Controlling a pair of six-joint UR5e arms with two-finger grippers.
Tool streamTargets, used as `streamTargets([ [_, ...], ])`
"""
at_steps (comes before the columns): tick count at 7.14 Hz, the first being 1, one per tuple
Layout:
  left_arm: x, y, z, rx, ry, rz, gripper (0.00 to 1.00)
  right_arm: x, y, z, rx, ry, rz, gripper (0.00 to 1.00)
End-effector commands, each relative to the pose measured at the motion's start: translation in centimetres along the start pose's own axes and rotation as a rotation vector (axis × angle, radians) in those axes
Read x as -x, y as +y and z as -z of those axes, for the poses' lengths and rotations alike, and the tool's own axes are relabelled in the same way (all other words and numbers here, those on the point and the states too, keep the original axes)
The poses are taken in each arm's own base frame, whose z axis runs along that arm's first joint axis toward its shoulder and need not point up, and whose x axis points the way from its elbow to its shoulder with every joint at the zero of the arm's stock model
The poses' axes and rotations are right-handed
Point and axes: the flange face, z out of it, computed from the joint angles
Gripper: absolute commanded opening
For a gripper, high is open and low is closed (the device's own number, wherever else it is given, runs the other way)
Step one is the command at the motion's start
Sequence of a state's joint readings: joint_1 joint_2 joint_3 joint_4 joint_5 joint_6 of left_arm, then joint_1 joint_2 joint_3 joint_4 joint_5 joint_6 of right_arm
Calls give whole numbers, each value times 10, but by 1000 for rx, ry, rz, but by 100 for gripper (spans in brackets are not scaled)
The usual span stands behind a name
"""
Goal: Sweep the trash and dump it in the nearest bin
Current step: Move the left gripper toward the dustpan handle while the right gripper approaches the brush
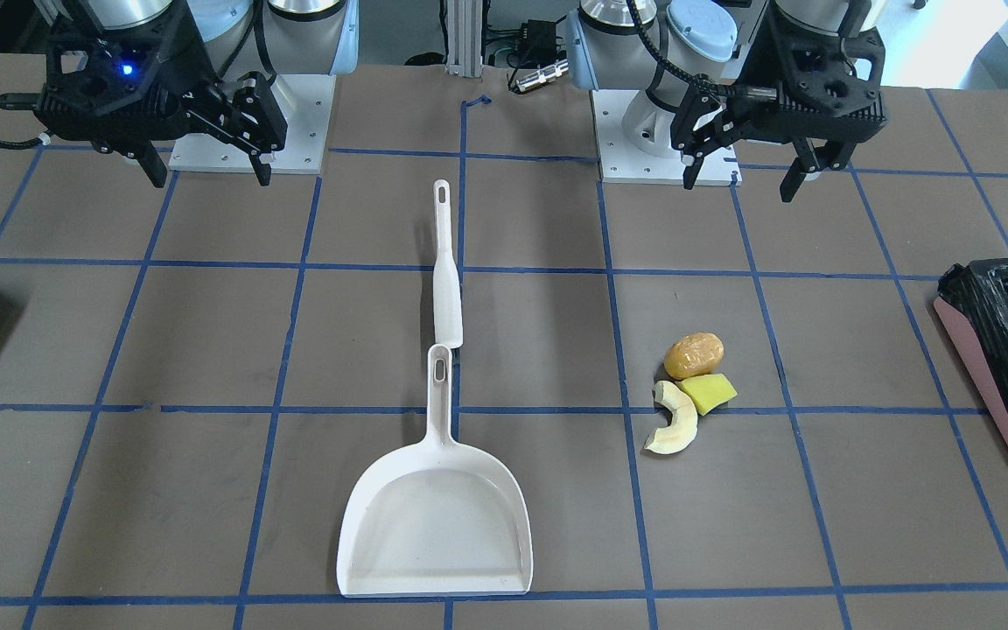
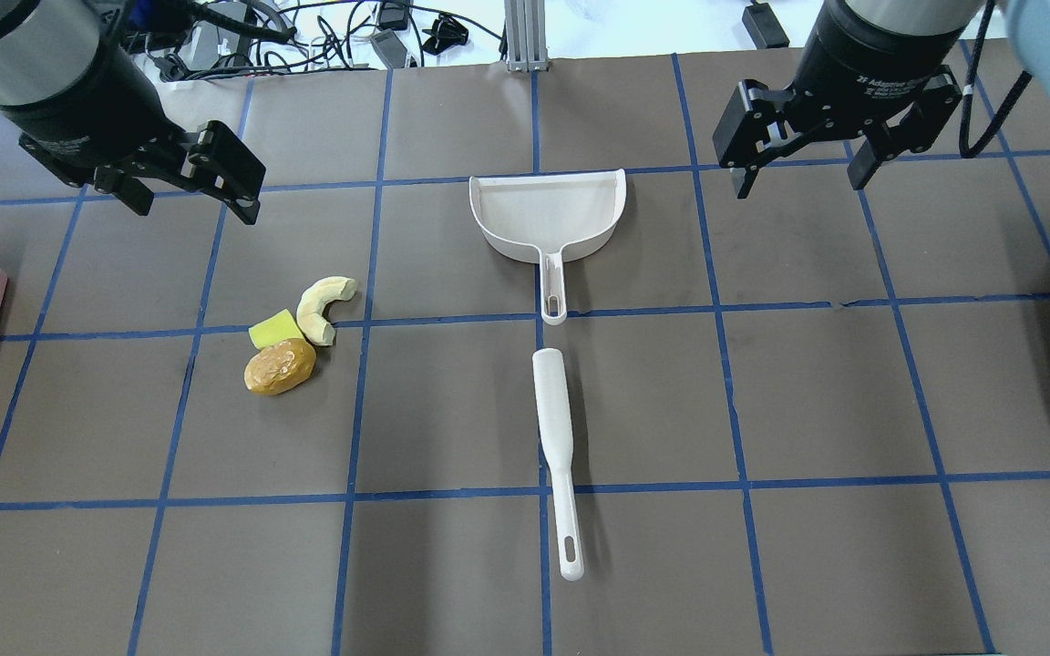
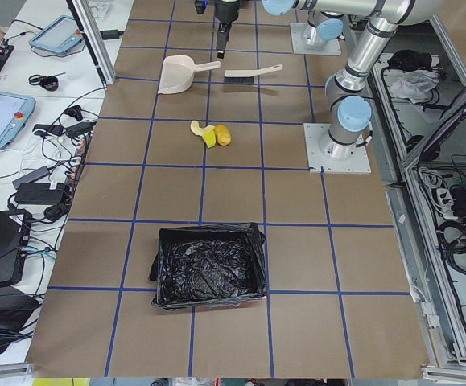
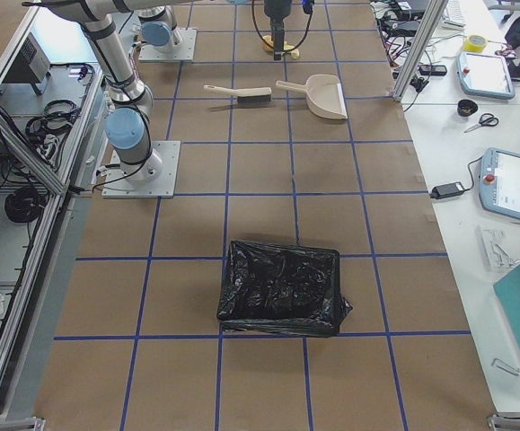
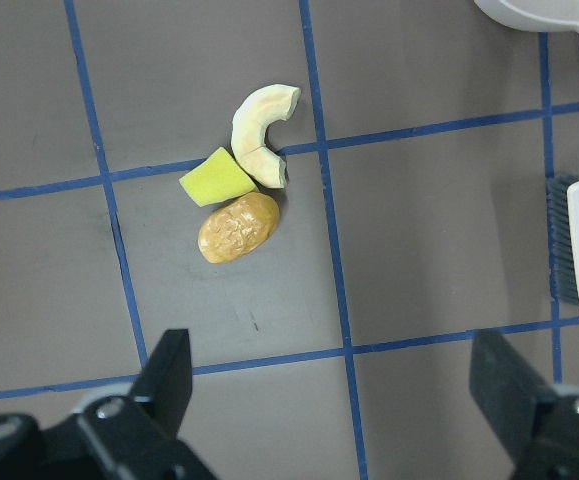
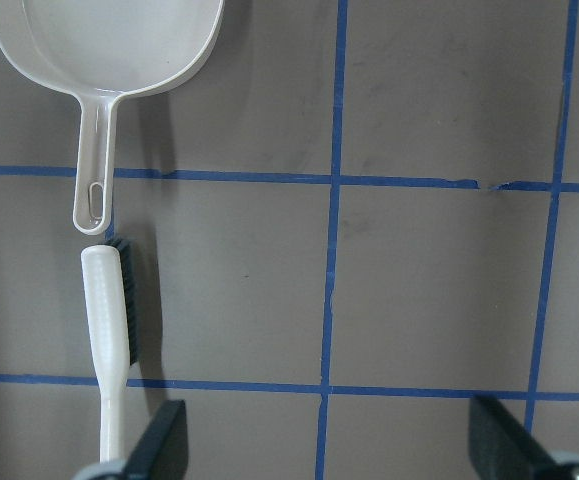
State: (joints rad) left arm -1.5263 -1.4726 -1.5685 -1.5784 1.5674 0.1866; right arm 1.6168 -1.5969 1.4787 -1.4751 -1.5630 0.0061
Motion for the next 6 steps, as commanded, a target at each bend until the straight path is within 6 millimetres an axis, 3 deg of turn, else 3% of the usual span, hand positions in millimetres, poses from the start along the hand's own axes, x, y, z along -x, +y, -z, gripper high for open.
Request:
streamTargets([
  [1,0,-1,-1,1,1,-1,100,0,0,0,1,0,1,100],
  [3,1,-4,-8,8,4,-10,100,0,0,-4,13,-1,1,100],
  [5,-2,-18,-27,39,20,-9,100,1,2,-6,27,-7,3,100],
  [6,-18,-23,-34,34,19,-31,100,0,3,-10,39,-12,-5,100],
])
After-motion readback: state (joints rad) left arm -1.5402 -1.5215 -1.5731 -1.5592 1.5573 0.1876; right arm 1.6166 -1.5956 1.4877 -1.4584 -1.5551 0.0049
